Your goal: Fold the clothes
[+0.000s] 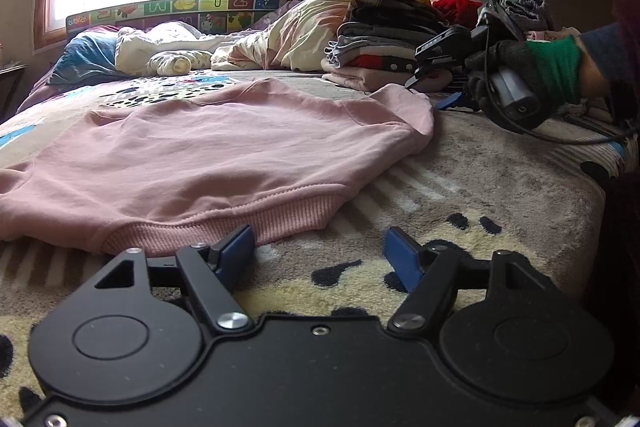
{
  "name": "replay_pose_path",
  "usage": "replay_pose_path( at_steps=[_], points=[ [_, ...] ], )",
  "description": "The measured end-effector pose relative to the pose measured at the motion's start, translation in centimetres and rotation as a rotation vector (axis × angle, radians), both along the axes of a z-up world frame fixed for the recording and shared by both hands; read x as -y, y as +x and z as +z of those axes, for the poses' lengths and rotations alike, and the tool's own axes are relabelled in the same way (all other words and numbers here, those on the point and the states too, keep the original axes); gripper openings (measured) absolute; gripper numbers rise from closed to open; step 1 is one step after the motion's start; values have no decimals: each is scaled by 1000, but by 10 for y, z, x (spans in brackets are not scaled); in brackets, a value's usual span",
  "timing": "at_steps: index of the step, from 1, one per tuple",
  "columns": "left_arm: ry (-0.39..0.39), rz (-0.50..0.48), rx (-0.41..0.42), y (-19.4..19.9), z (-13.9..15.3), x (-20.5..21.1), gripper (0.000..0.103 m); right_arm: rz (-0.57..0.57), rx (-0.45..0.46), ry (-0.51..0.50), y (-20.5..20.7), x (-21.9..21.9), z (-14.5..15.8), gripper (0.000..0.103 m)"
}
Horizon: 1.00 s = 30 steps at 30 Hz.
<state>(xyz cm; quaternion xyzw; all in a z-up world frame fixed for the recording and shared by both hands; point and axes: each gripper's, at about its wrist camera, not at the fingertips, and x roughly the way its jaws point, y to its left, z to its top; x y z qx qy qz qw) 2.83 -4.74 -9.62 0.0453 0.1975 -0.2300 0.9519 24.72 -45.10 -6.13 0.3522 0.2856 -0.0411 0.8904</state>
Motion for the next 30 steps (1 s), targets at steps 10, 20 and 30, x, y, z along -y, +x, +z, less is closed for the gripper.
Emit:
replay_pose_path(
  at_steps=[10, 20, 30],
  points=[
    [-7, -16, -5, 1, 0, 0, 76, -86, 179, 57, -39, 28, 21, 6],
    [-6, -20, -7, 1, 0, 1, 78, 35, 101, -472, -31, -27, 52, 34],
    [-5, -21, -6, 1, 0, 0, 78, 509, 6, -608, -19, -118, 13, 42]
  ],
)
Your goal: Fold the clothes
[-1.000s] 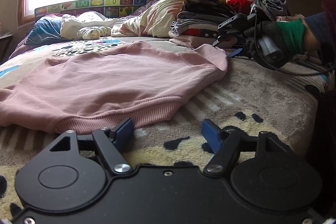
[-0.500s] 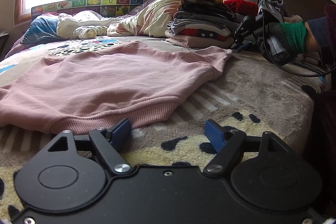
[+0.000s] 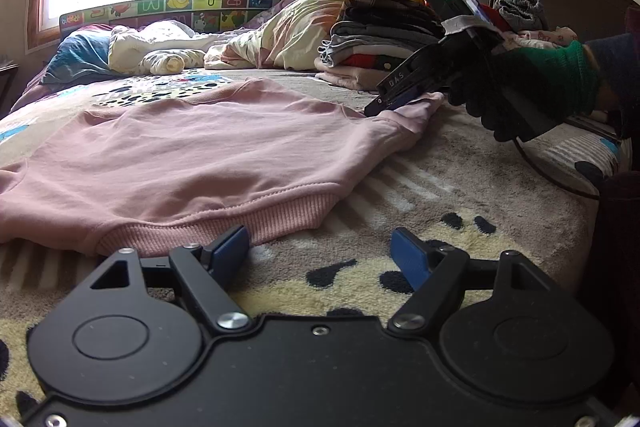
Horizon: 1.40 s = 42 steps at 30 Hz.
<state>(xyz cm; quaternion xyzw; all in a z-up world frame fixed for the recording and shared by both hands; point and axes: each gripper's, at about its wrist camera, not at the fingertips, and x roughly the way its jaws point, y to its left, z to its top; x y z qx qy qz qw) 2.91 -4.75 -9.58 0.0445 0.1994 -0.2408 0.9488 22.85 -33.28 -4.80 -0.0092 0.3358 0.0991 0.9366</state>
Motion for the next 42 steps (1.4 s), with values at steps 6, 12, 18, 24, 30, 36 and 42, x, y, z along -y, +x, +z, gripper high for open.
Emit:
replay_pose_path(
  at_steps=[6, 12, 18, 24, 30, 36, 42],
  points=[
    [-9, -8, -1, 0, 0, -2, 79, -100, 148, 67, -24, 20, 17, 25],
    [-4, -8, -3, 0, 0, -1, 79, 164, 105, 9, -25, -29, 18, 34],
    [-4, -8, -4, -1, 0, -1, 79, 24, -17, 57, 5, -40, 23, 36],
    [-11, -16, -9, 0, 0, -2, 81, 216, -20, 57, 51, -82, 36, 28],
    [-31, -30, -16, 1, 0, -4, 83, 151, -216, 110, 132, -76, 17, 23],
    [-53, -42, -22, 1, 0, -6, 85, 213, -182, 136, 167, -91, 36, 24],
    [-71, -52, -29, 5, 2, -7, 85, 142, -237, 129, 208, -88, 8, 16]
  ],
)
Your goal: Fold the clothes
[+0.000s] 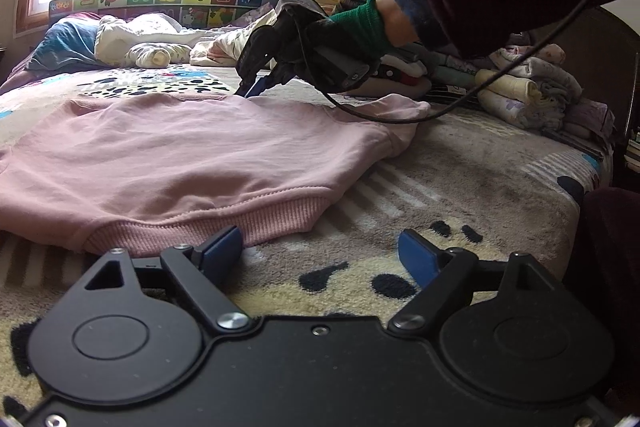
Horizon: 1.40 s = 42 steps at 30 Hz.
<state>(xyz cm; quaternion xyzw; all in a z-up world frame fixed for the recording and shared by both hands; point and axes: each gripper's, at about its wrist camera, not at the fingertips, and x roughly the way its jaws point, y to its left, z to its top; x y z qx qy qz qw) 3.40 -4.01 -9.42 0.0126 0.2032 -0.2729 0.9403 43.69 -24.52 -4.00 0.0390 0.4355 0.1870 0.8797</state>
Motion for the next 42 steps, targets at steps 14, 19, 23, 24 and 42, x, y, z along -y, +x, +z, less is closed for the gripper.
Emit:
replay_pose_path(
  at_steps=[14, 19, 23, 24, 42],
  points=[
    [-9, -6, -2, 0, 0, 0, 86, 55, 181, 101, -107, 30, 40, 24],
    [-3, -3, 2, -1, -1, 1, 86, 50, 138, -64, -142, 27, 2, 24],
    [6, 1, 7, -1, -1, 2, 86, -30, 298, 61, -192, 46, 36, 26],
    [7, 2, 7, -2, -1, 2, 86, -24, 307, 52, -204, 44, 36, 26],
    [-5, 39, -52, -11, 23, 9, 83, -311, 293, 118, -273, 116, -1, 33]
  ],
)
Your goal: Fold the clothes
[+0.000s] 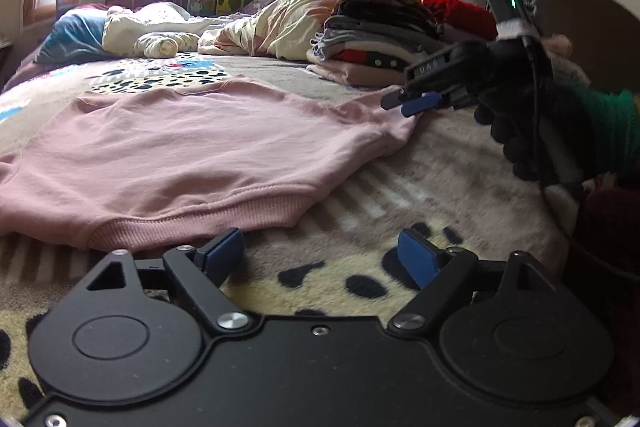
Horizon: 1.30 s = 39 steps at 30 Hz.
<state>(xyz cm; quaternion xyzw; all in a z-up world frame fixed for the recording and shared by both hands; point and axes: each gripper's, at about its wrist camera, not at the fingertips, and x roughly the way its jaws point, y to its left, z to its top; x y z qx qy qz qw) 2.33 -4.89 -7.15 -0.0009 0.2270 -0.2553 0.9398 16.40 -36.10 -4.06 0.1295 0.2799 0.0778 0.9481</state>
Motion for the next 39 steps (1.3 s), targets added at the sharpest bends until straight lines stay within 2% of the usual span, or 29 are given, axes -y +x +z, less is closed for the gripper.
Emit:
replay_pose_path(
  at_steps=[4, 6, 8, 10, 11, 12, 13, 14, 15, 17, 18, 20, 22, 24, 26, 29, 32, 35, 36, 37, 38, 39],
  points=[
    [-137, 15, -13, 13, 31, 8, 78, -146, 5, 20, 21, 59, 1, 35],
    [-197, 4, -24, 31, 45, 18, 70, -214, -7, 60, 38, 90, -2, 36],
    [-236, 1, -49, 61, 52, 33, 61, -254, -25, 139, 56, 115, -8, 40],
    [-223, 3, -70, 92, 53, 52, 52, -261, -52, 230, 74, 134, -16, 49],
    [-207, 2, -84, 110, 53, 63, 44, -238, -67, 264, 82, 138, -19, 50],
    [-192, -1, -100, 124, 50, 72, 40, -212, -75, 295, 88, 140, -23, 50],
    [-177, -3, -117, 139, 47, 81, 38, -181, -84, 330, 92, 139, -27, 47],
    [-156, 11, -135, 154, 40, 88, 35, -147, -94, 367, 95, 137, -31, 26],
    [-144, 27, -187, 167, 29, 91, 35, -116, -109, 384, 98, 133, -35, 9],
    [-121, 59, -288, 192, 6, 95, 31, -103, -89, 331, 91, 122, -33, 9],
    [-154, 47, -250, 190, 1, 91, 31, -147, -51, 308, 81, 123, -24, 8],
    [-195, 40, -257, 188, -2, 83, 31, -249, 18, 368, 58, 145, -6, 6],
    [-198, 39, -248, 185, -4, 82, 32, -279, -7, 291, 56, 153, -4, 4],
    [-195, 40, -248, 186, -2, 83, 32, -306, -65, 205, 65, 157, -13, 2],
    [-199, 38, -248, 185, -2, 82, 33, -314, -94, 219, 71, 168, -22, 7],
    [-211, 33, -253, 187, -1, 82, 37, -313, 8, 101, 61, 157, 2, 9],
    [-210, 48, -284, 191, 10, 85, 38, -121, 88, 35, 52, 115, 29, 9],
    [-255, 60, -276, 175, 33, 83, 43, 139, 109, -47, 37, 56, 42, 8],
    [-243, 38, -256, 167, 38, 87, 44, 216, 105, -94, 31, 38, 40, 10],
    [-208, 9, -234, 159, 41, 94, 44, 251, 86, -169, 27, 21, 32, 16],
    [-143, -29, -224, 151, 39, 103, 47, 257, 55, -248, 27, 12, 18, 17],
    [-1, -58, -232, 144, 30, 118, 47, 256, 22, -327, 29, 7, 2, 17]
  ],
)
